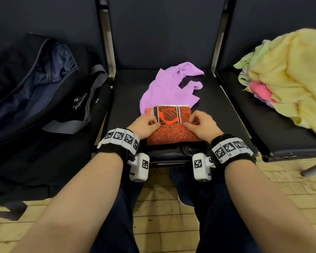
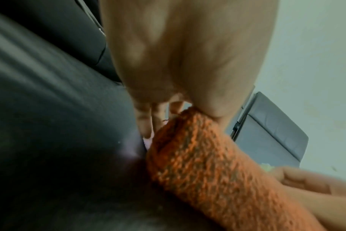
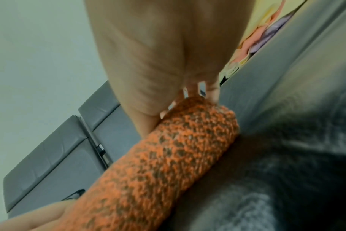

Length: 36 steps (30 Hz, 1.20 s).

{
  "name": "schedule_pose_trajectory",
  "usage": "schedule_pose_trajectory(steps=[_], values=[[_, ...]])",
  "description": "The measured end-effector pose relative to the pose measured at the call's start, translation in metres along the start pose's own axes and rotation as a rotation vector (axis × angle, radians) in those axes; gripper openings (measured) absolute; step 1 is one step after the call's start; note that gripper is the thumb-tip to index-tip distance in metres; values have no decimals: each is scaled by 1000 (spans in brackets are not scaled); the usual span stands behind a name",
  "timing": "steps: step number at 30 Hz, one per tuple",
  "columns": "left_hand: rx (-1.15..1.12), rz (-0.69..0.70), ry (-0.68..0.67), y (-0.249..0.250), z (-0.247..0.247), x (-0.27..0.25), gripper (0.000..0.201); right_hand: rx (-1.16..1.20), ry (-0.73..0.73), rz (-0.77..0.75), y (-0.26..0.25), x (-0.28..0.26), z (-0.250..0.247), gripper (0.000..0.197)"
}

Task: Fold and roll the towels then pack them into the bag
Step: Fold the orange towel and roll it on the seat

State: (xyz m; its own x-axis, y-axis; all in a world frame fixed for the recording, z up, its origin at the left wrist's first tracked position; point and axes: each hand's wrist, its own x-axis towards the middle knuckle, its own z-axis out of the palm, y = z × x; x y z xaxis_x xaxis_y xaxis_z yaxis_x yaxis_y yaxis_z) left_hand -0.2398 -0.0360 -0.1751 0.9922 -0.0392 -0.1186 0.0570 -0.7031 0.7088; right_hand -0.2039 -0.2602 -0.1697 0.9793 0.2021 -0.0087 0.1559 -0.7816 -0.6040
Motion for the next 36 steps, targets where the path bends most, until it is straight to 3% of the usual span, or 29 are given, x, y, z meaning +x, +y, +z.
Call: schedule_pose_trajectory(steps=[2,6,10,12,16,18,24,28,30,33,36], values=[[93,-19,41,-2,2,1,19,-85,95,-111,-3,1,1,17],[60,5,126,-3,2,1,13,-25,7,-189,-8,-3,0,10],[46,10,125,-5,0,2,30,-109,-45,-189,-8,-10,-8,47],[95,-8,61,-2,-5,1,38,-215,-79,-195,-11,-10,-9,56],[233,-107,-204,-3,-14,-4,73,-388,-216,-201,-15,-11,-10,57],[317,-82,-248,-5,-16,-6,76,-410,-258,-216,-14,-12,-7,56],[188,34,-112,4,-12,-8,43,-430,-194,-253,-21,-14,6,73],[43,53,-1,3,-11,-6,42,-453,-176,-188,-26,-9,15,64],[-133,51,62,5,-11,-3,48,-424,-124,-174,-24,-4,14,57],[-546,-112,211,10,-17,9,44,-211,27,-74,-19,-1,5,46],[-451,-195,331,6,-18,21,20,-15,293,59,-13,-2,-8,40]])
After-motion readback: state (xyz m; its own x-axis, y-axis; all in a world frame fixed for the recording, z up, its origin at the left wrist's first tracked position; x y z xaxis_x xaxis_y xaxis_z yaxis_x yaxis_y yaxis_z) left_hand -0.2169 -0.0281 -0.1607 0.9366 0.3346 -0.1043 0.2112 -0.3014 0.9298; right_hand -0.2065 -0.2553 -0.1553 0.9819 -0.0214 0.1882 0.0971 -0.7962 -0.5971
